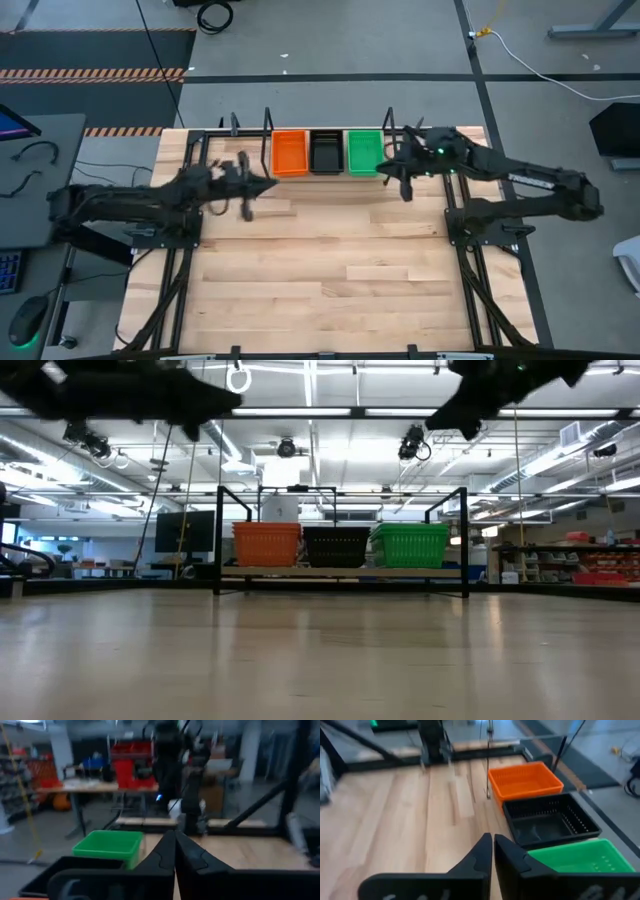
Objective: Stack baskets on shelf by color
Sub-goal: Return to Home Position
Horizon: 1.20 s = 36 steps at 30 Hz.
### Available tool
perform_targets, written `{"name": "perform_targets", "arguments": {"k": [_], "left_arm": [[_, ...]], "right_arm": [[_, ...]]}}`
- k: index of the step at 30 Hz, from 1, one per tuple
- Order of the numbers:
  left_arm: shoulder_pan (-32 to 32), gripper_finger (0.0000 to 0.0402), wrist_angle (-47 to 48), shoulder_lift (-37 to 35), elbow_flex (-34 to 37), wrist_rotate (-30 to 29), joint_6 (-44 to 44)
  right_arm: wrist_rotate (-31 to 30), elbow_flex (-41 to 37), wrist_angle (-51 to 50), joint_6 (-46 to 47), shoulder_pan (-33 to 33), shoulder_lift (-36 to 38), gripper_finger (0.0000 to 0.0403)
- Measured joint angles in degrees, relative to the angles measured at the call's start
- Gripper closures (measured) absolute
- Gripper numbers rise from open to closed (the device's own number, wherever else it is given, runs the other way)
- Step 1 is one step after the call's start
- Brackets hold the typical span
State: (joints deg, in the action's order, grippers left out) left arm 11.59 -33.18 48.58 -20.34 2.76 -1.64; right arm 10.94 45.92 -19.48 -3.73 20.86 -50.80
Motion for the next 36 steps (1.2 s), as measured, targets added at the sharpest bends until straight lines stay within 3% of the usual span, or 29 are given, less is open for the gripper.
{"name": "perform_targets", "arguments": {"k": [5,9,14,24,29,36], "left_arm": [[2.1,0.0400,-13.2,-12.4,14.0,-0.2,5.8],[2.5,0.0400,-13.1,-19.0,19.3,0.1,7.0],[2.8,0.0401,-9.5,-23.4,19.9,-0.5,7.3],[3.5,0.0401,-0.9,-28.7,19.9,-1.2,8.3],[3.9,0.0400,7.0,-33.4,19.9,-0.4,9.1],[3.9,0.0400,18.8,-41.6,19.9,1.4,11.5]], "right_arm": [[4.6,-12.0,14.3,5.2,2.7,8.2,0.0397],[5.9,-18.9,21.6,5.7,3.6,11.9,0.0393],[7.7,-26.9,28.9,6.9,4.5,14.7,0.0394],[17.9,-41.1,50.2,15.6,9.2,19.8,0.0396],[22.3,-45.6,50.9,19.2,12.5,22.8,0.0396],[28.9,-45.5,51.2,19.0,14.8,25.5,0.0396]]}}
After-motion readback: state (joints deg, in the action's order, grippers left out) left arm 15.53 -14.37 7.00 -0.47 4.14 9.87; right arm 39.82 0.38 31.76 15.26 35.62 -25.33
